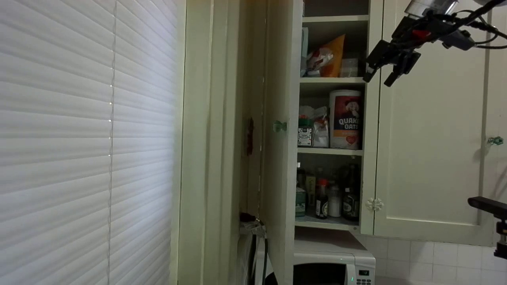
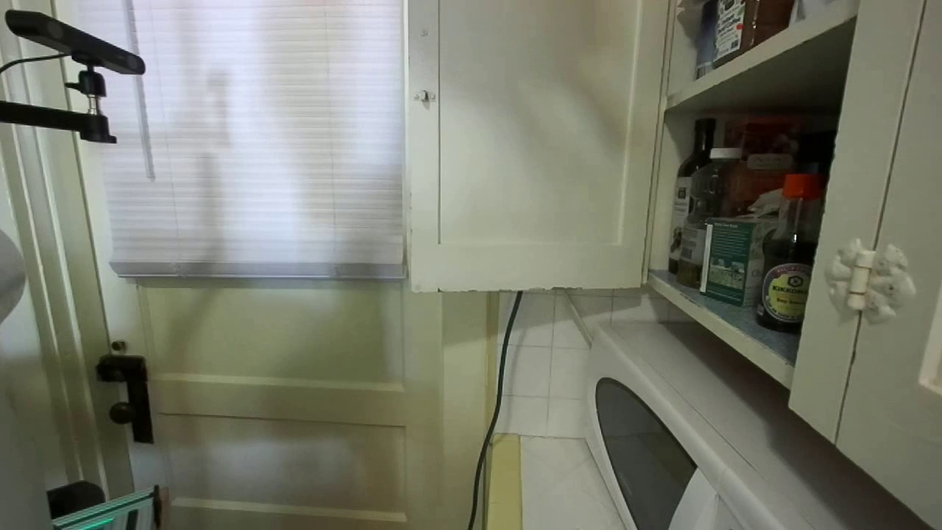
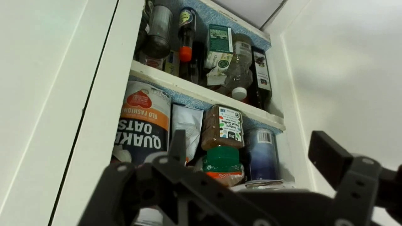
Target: Move the blue and white packet to the second shelf from the top
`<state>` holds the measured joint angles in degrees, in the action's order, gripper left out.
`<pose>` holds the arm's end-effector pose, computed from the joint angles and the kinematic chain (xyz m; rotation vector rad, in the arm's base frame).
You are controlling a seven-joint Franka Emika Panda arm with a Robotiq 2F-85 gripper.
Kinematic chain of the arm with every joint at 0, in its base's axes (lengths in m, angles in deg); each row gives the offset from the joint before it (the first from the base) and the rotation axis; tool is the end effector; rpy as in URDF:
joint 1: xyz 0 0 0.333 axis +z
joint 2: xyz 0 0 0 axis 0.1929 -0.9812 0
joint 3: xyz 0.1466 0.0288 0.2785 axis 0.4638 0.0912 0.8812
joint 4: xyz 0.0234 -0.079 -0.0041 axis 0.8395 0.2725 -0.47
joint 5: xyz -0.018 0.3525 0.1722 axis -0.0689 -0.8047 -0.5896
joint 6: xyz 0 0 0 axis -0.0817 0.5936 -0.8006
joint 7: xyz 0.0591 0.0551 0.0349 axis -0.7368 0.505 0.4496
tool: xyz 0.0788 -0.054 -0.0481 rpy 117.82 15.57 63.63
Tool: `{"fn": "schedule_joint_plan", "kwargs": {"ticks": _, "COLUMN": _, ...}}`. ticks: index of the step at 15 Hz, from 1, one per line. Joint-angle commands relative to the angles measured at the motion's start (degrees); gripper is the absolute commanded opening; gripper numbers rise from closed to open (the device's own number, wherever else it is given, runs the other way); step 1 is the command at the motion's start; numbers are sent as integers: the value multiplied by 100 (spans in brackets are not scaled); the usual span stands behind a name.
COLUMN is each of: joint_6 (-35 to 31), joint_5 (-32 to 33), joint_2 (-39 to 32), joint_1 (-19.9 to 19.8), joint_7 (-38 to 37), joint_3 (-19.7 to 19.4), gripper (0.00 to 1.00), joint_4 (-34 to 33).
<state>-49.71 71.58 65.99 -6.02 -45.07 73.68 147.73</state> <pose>0.2930 -0.0903 0.8787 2.8571 -0.2113 1.0972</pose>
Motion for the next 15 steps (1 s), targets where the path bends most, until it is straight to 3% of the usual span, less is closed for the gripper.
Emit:
{"fn": "schedule_joint_plan", "kwargs": {"ticks": 1, "joint_6": -702, "joint_5": -661, "joint_2": 780, "joint_1": -225, "joint_7": 292, "joint_3": -122, "gripper": 100, "joint_4": 1408}}
{"fn": "schedule_joint_plan", "kwargs": {"ticks": 4, "joint_6": -1163, "joint_5": -1092, "joint_2": 1196, "joint_1": -361, "joint_7": 441, "joint_3": -279, "gripper": 100, "joint_4": 2372}}
{"fn": "schedule_joint_plan", "kwargs": {"ticks": 10, "joint_6": -1344, "joint_5": -1486, "joint_2": 1807, "joint_1": -639, "joint_7": 1073, "joint_3": -722, "gripper": 100, "joint_4": 4330}}
{"fn": "schedule_joint_plan", "kwargs": {"ticks": 11, "joint_6": -1319, "joint_5": -1483, "joint_2": 1784, "joint_1": -690, "joint_7": 1203, "joint_3": -825, "gripper": 100, "joint_4": 4502}}
{"fn": "schedule_joint_plan", "kwargs": {"ticks": 12, "joint_6": -1111, "joint_5": -1434, "joint_2": 1456, "joint_1": -717, "joint_7": 1012, "joint_3": -615, "gripper": 100, "joint_4": 3885}}
{"fn": "schedule_joint_plan", "kwargs": {"ticks": 15, "joint_6": -1219, "joint_5": -1439, "joint_2": 1565, "joint_1": -777, "joint_7": 1205, "joint_3": -762, "gripper": 100, "joint_4": 4360}}
